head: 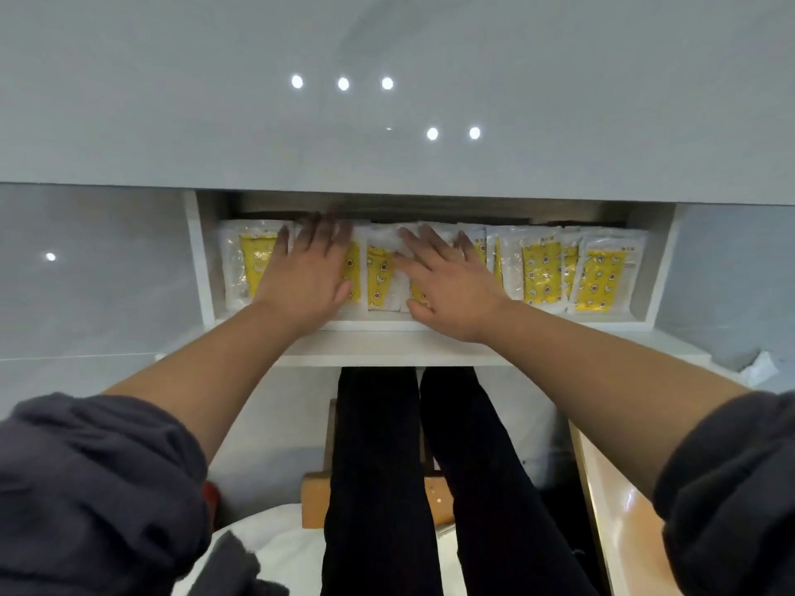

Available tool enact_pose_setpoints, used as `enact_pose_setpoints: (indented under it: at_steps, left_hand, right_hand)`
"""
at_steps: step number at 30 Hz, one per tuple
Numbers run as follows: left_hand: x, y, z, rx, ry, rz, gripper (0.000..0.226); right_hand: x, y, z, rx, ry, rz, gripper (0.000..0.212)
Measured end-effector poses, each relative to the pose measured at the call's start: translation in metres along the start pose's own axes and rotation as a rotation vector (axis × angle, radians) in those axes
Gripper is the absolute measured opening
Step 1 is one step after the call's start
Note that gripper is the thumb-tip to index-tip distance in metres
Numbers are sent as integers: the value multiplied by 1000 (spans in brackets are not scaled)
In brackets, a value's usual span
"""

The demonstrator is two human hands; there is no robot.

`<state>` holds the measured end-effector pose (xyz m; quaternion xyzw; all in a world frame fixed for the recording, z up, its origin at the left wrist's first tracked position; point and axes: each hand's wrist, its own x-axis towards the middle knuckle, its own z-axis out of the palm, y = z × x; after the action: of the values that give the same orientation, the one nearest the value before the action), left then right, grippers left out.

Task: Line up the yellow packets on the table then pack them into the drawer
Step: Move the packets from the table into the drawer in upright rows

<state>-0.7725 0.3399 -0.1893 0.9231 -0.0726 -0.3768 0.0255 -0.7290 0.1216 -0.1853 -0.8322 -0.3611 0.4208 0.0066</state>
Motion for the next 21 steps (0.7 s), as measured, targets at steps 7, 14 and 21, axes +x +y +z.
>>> enact_pose_setpoints:
  at_steps: [7,14,21]
  left_hand:
    - [-63,52,2,-200,-145,139,73]
    - [-68,74,7,-185,-183,119,57]
    - [-60,77,18,-207,-125,30,62]
  right_hand:
    - [-82,-2,23,259,-137,-9,74]
    - [-106,16,33,166,-137,68,64]
    - [-97,21,41,177,-47,211,62]
